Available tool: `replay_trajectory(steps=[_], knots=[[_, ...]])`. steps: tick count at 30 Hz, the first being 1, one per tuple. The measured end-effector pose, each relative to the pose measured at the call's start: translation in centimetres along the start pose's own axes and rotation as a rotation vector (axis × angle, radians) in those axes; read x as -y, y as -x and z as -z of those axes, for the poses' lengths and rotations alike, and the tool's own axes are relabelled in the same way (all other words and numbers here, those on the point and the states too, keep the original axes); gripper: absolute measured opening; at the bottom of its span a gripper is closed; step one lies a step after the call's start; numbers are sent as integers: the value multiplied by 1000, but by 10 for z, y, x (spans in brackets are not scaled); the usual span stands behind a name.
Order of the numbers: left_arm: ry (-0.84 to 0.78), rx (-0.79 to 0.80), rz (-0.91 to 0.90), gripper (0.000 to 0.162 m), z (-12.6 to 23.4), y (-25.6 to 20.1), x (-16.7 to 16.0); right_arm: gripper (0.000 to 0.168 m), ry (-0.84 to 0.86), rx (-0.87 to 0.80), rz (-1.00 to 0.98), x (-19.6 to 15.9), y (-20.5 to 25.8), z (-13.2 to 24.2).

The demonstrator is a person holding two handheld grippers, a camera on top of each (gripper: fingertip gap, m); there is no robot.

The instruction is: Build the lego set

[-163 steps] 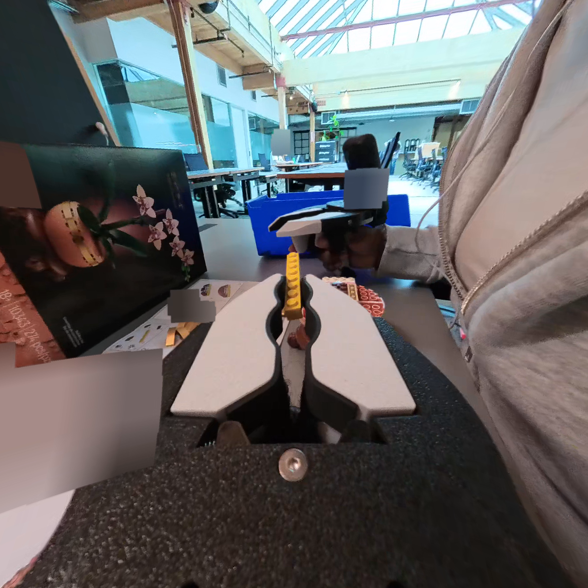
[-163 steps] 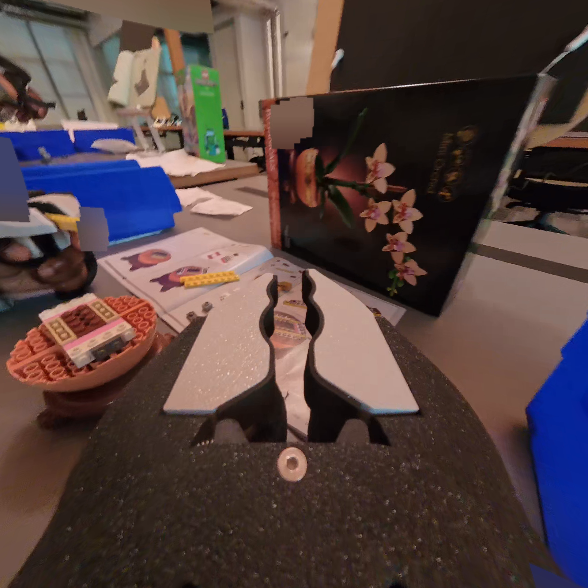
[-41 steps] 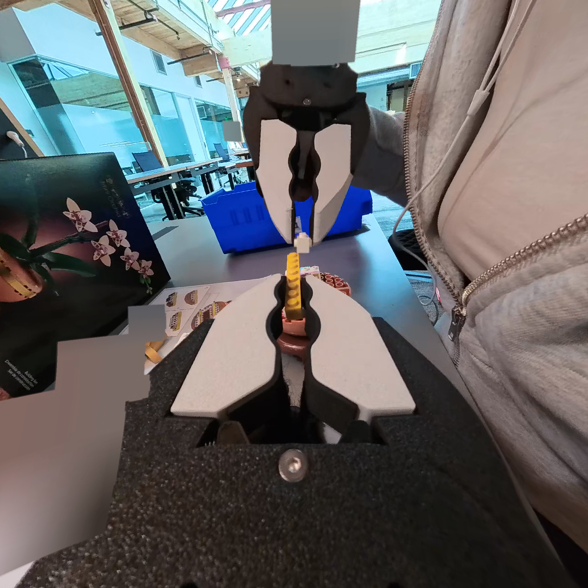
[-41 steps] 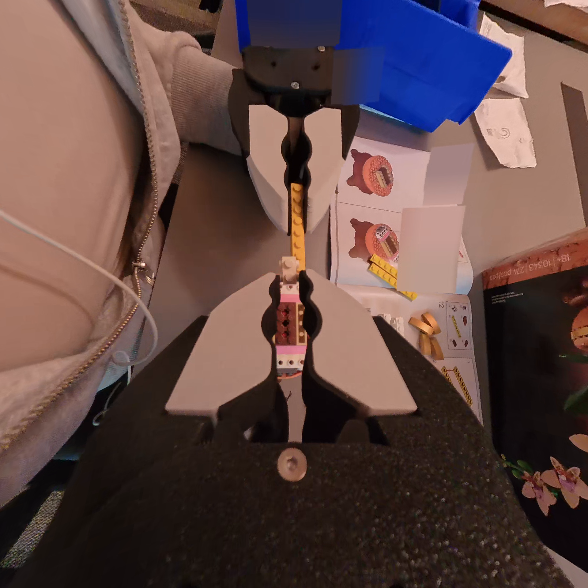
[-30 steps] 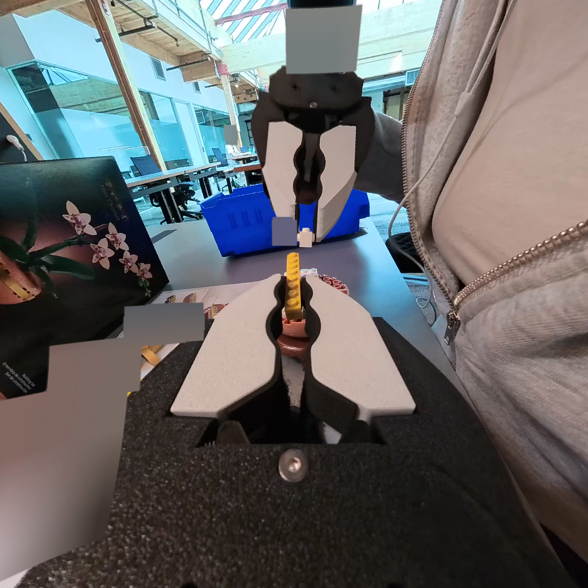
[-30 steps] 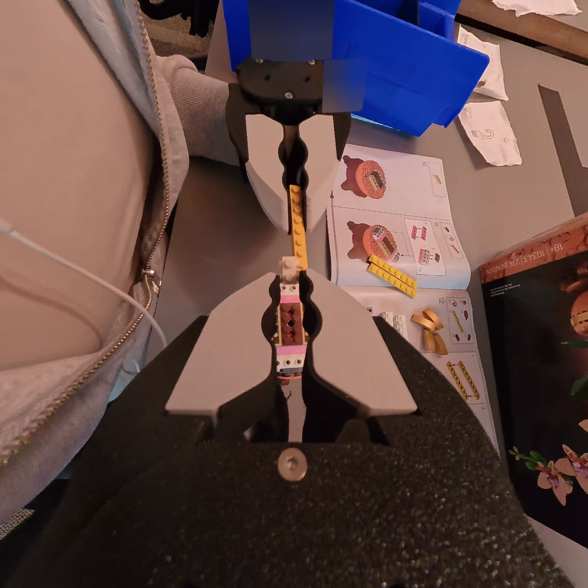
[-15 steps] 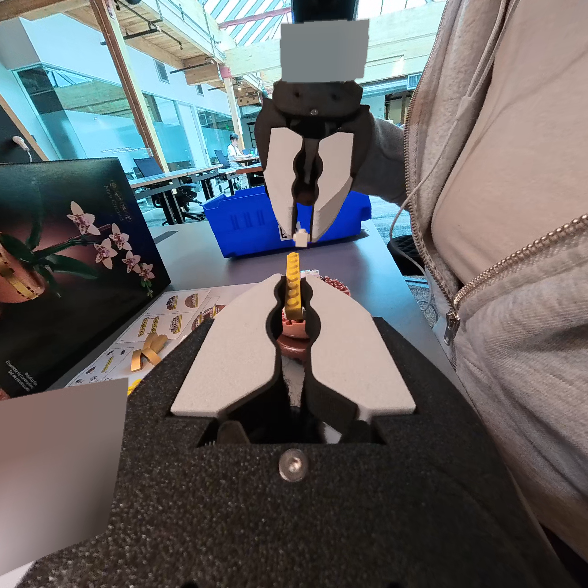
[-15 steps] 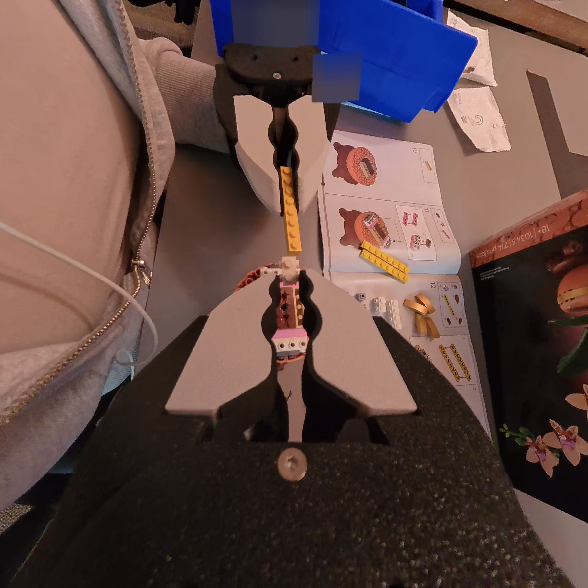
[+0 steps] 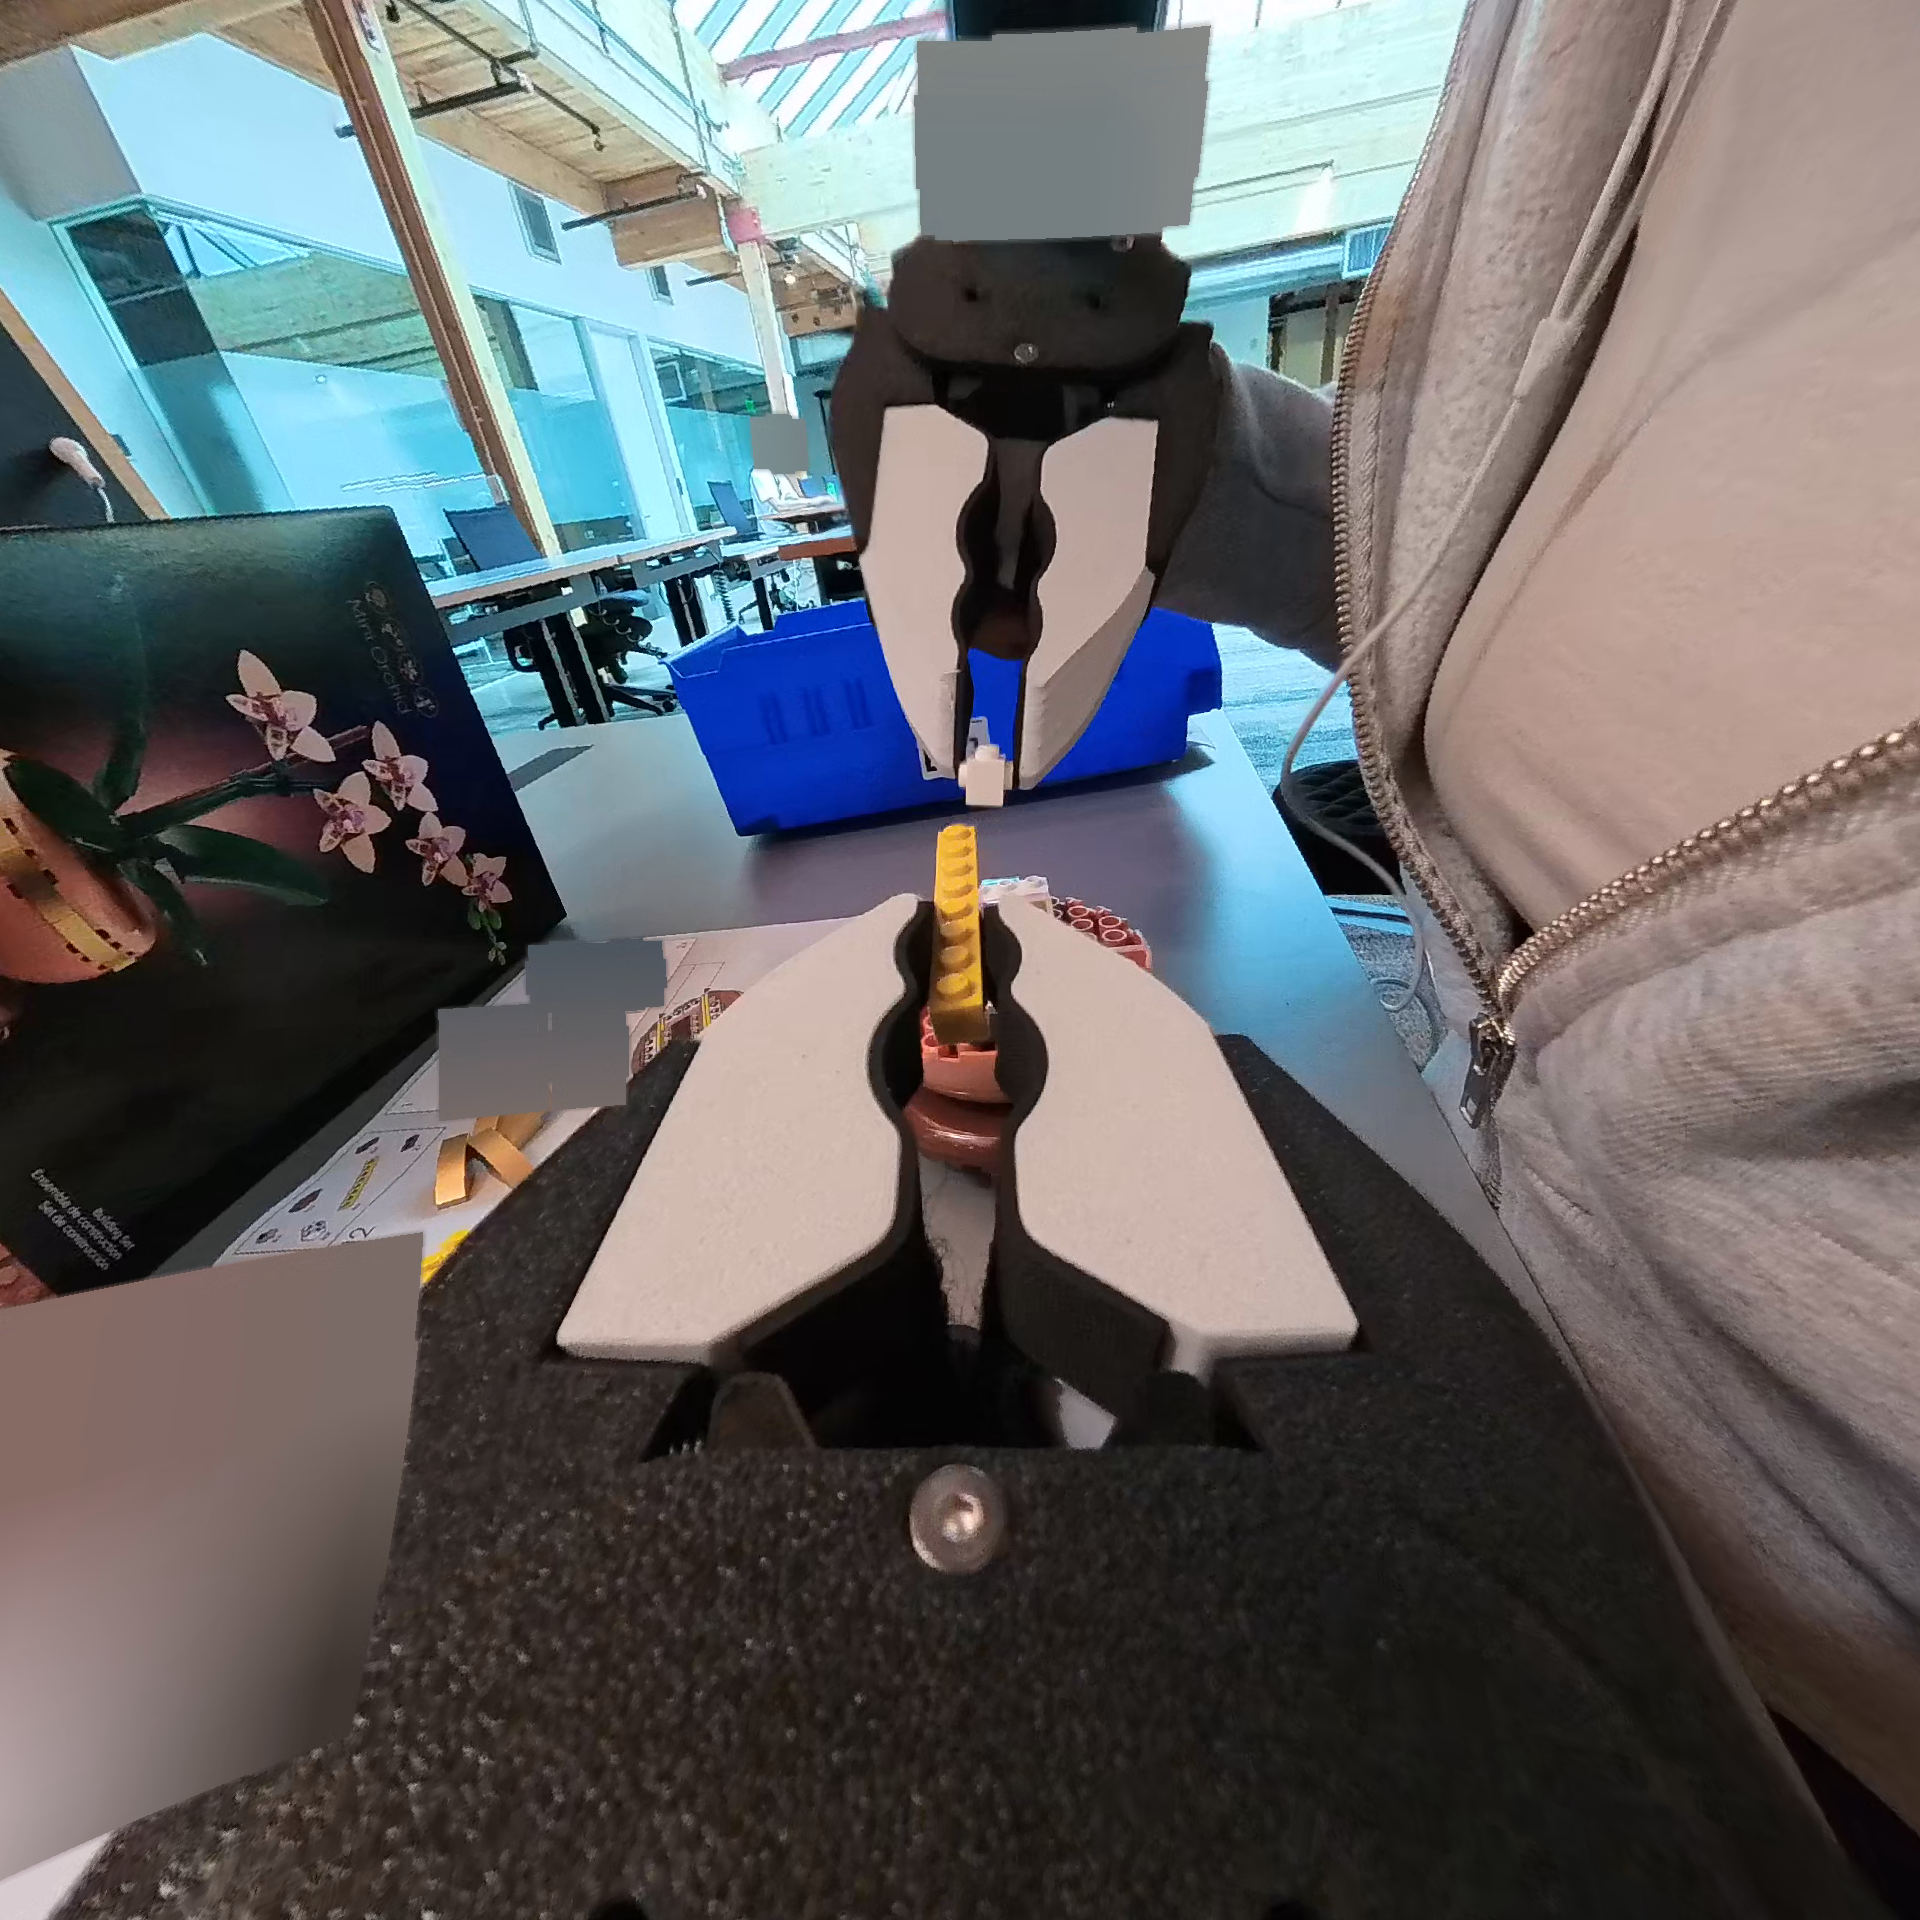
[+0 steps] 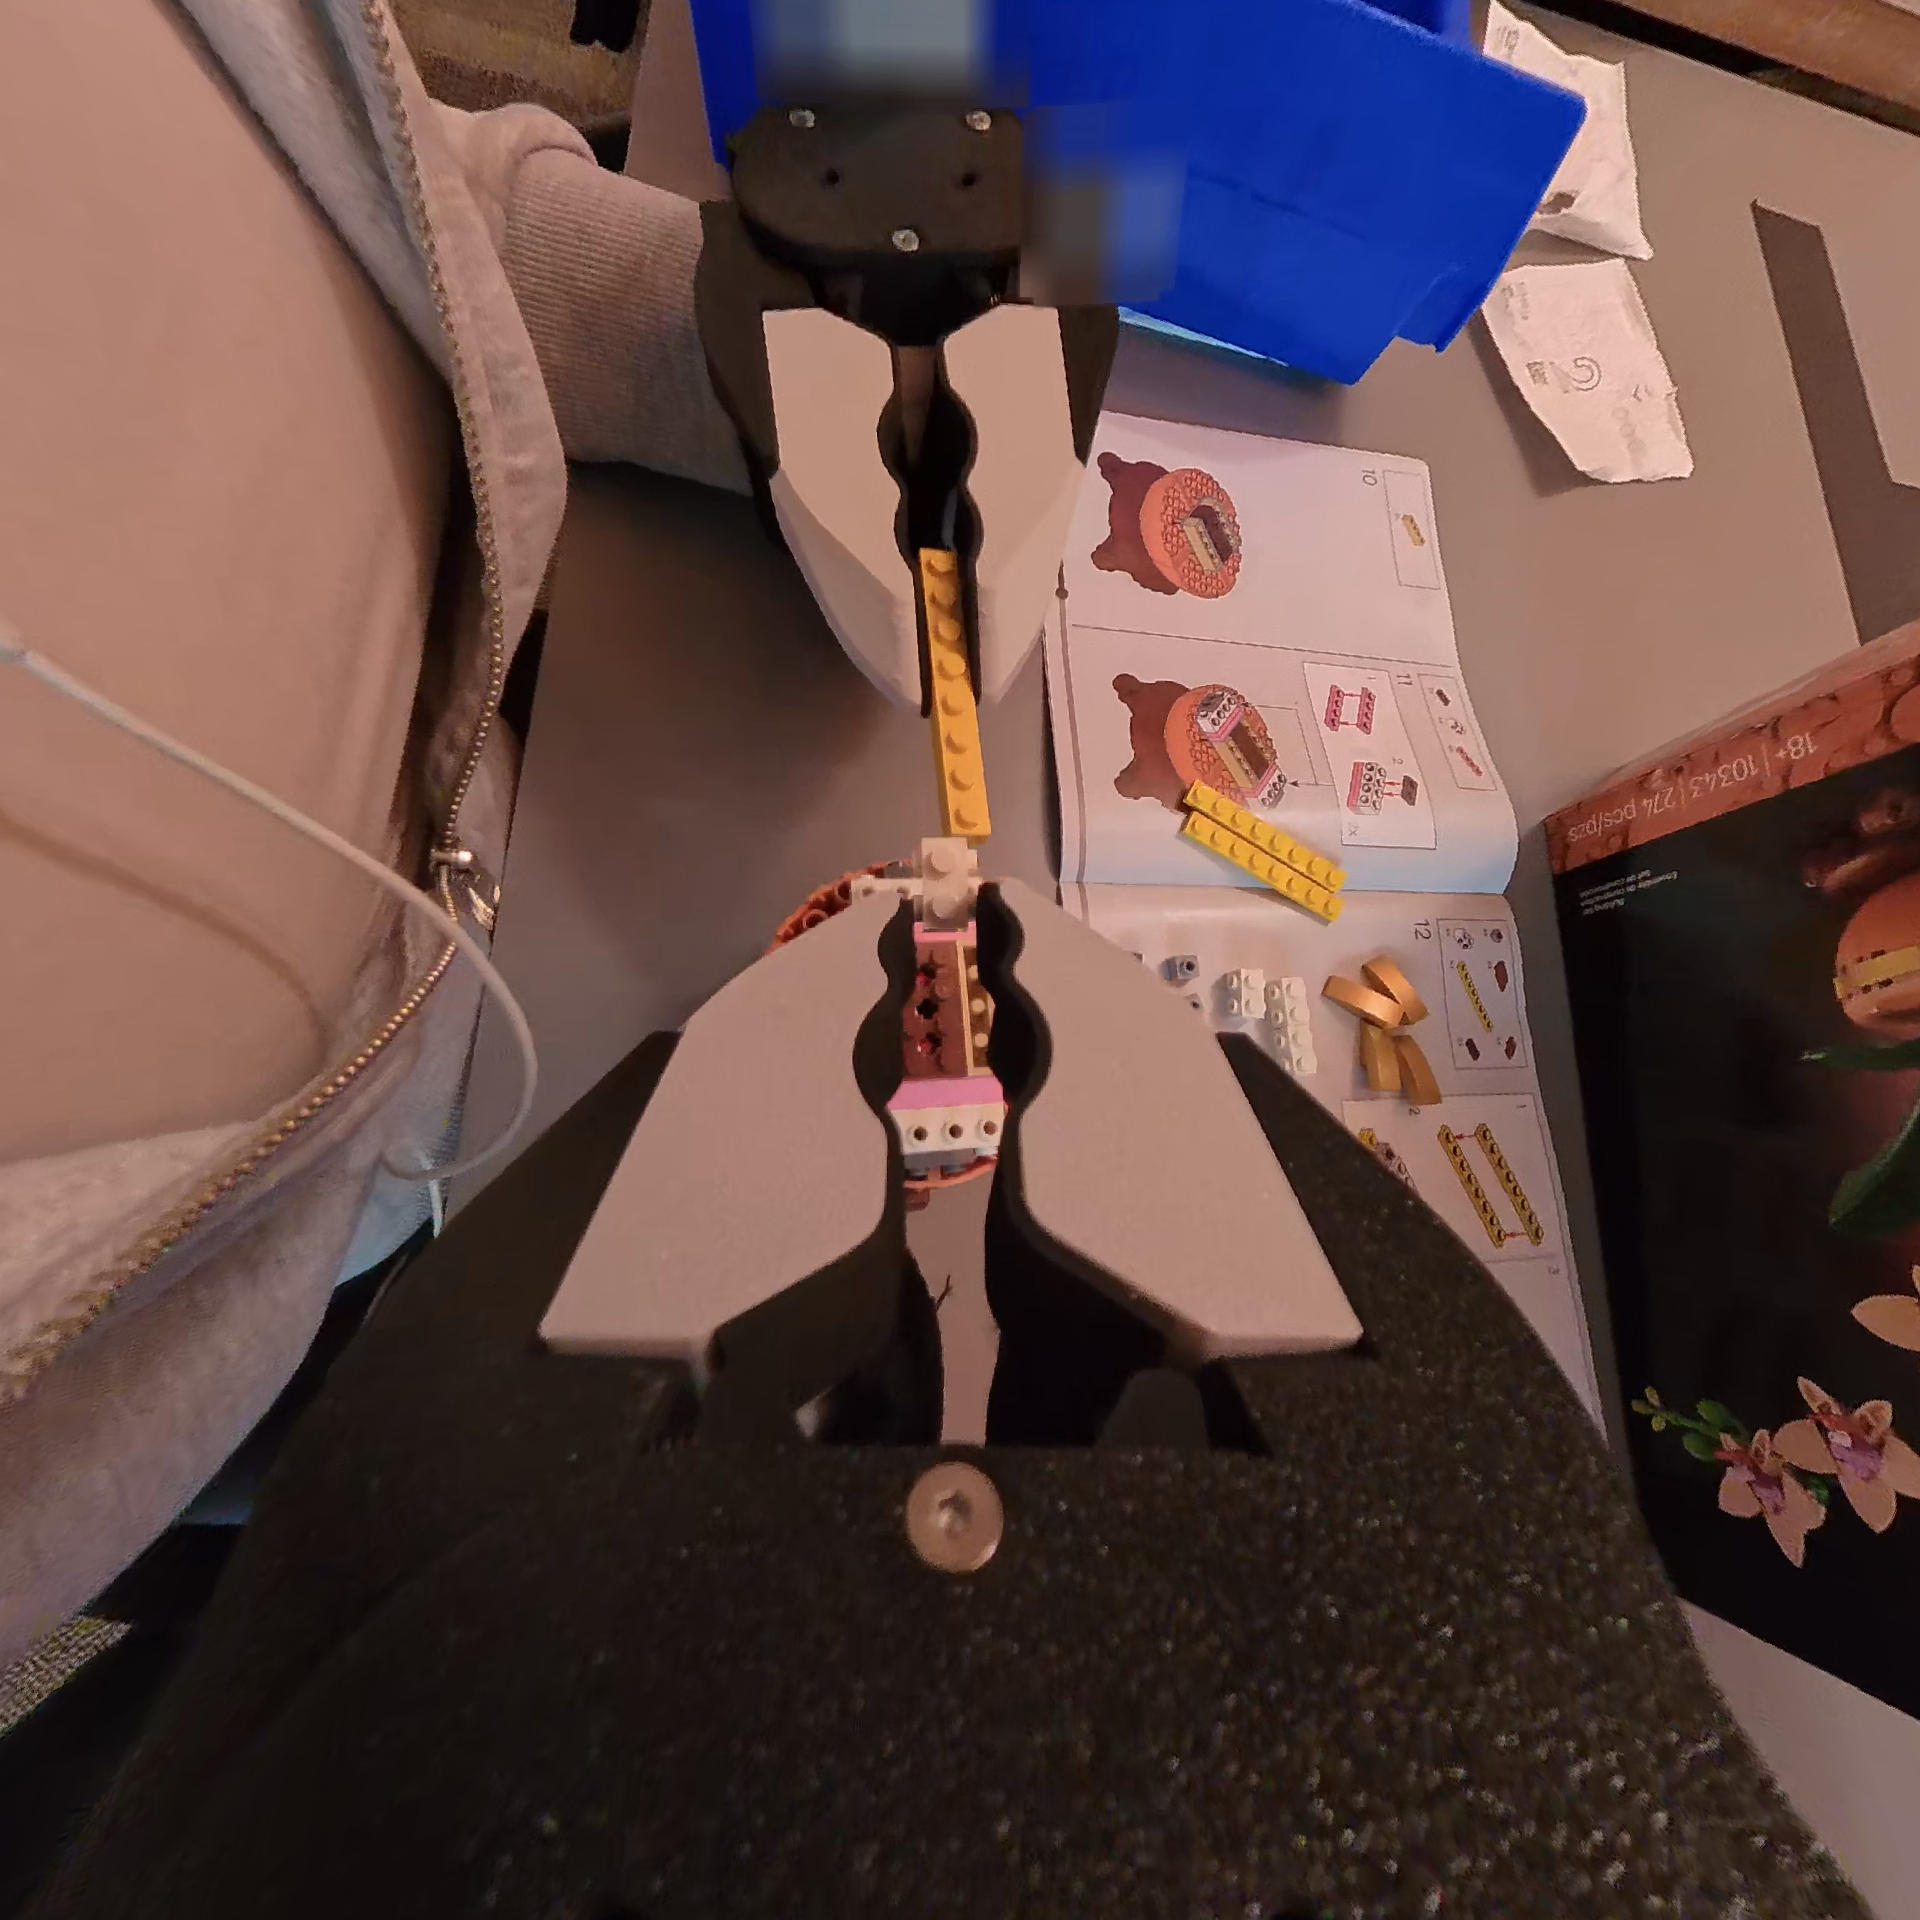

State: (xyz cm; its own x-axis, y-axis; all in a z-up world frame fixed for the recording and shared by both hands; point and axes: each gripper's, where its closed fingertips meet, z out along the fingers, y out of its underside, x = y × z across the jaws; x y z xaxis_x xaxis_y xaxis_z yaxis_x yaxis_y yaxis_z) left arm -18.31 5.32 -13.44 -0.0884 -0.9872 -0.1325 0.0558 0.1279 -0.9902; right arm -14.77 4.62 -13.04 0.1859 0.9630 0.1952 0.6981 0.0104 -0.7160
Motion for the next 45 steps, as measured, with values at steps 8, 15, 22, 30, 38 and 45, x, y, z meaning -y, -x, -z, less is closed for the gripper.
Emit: replay_trajectory(steps=[8,15,22,30,38,45], knots=[[17,8,-12,8,-2,0,-2,11,31,40,33,16,1,-14],[10,7,-31,8,-1,-2,-1,11,78,79,27,20,1,-23],[7,3,-40,8,-1,-3,-1,11,98,104,26,22,0,-26],[2,5,-35,8,0,-3,0,11,120,119,30,23,-1,-27],[-6,9,-23,8,0,-1,1,11,113,116,19,24,-2,-28],[-35,13,-4,8,3,0,4,12,143,109,29,18,-1,-30]])
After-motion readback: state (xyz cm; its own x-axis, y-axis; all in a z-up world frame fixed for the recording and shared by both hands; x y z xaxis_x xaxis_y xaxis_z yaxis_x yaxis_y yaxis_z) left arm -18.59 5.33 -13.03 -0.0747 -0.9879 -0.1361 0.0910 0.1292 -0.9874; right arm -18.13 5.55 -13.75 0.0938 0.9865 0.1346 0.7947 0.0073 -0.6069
